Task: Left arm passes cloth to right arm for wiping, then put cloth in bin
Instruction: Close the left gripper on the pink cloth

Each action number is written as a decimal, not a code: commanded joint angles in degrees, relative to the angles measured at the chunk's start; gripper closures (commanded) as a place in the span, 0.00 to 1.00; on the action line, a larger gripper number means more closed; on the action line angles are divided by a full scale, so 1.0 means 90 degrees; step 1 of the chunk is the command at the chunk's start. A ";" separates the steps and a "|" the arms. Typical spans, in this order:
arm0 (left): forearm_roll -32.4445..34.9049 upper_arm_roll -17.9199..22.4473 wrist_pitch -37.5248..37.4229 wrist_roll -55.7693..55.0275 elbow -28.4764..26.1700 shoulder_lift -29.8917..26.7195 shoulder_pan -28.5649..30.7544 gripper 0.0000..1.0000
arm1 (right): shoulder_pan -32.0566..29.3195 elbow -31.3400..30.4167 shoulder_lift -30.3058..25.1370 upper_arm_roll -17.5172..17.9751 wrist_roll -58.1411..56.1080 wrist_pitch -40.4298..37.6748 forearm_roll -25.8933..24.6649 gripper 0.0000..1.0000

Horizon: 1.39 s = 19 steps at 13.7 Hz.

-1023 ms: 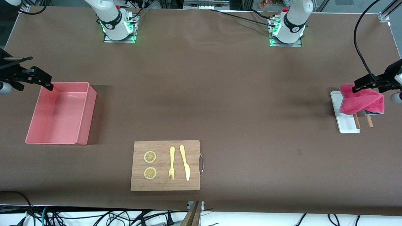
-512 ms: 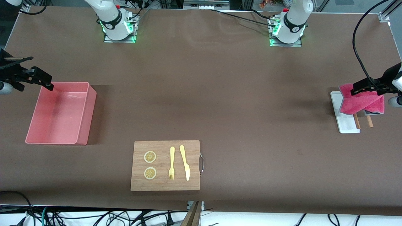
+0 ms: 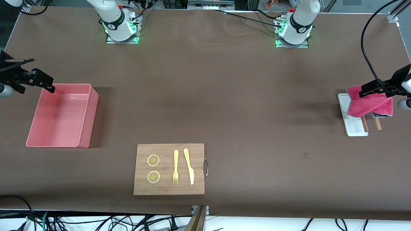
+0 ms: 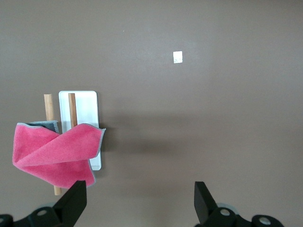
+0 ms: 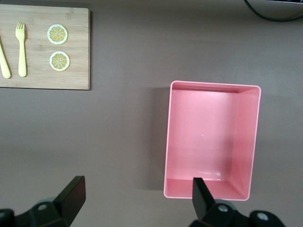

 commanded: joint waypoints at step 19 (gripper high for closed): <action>0.0246 -0.0019 0.0052 0.3572 0.0097 0.1954 0.2226 0.00 | 0.0004 0.0122 0.0082 0.0028 -0.0006 -0.0006 0.0071 0.00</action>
